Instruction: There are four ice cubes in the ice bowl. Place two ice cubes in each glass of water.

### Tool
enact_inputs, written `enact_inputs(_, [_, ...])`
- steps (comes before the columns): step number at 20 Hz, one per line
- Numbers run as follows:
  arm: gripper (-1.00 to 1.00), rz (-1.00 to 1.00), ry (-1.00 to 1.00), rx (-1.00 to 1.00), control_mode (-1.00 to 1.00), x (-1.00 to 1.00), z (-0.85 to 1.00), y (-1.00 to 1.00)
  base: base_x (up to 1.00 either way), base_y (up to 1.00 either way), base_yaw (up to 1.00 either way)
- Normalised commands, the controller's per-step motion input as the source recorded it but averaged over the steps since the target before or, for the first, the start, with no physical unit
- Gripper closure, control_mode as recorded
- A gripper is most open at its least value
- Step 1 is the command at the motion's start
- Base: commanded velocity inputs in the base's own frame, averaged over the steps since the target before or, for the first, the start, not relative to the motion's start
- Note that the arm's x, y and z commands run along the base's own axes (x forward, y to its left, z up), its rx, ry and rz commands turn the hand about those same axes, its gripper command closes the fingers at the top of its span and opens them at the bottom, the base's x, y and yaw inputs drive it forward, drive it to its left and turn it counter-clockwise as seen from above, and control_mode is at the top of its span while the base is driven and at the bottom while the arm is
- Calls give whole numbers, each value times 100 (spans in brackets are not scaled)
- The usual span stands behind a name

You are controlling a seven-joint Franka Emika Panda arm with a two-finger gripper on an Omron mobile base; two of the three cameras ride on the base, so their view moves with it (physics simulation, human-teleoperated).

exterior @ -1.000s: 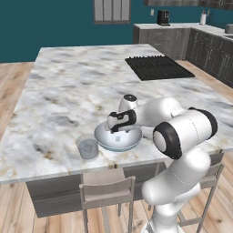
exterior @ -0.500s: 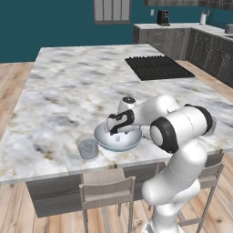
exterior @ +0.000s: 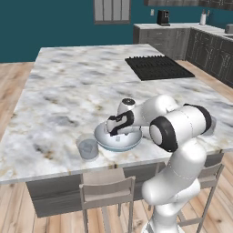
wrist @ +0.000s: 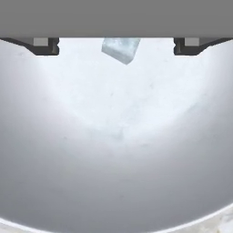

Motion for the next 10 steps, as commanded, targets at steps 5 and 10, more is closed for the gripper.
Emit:
enact_inputs(5, [-100, -5, 0, 0, -100, 5, -12, 7, 0, 0, 0])
enact_inputs(10, [-100, -4, 1, 0, -100, 9, -19, 19, 0, 0, 0])
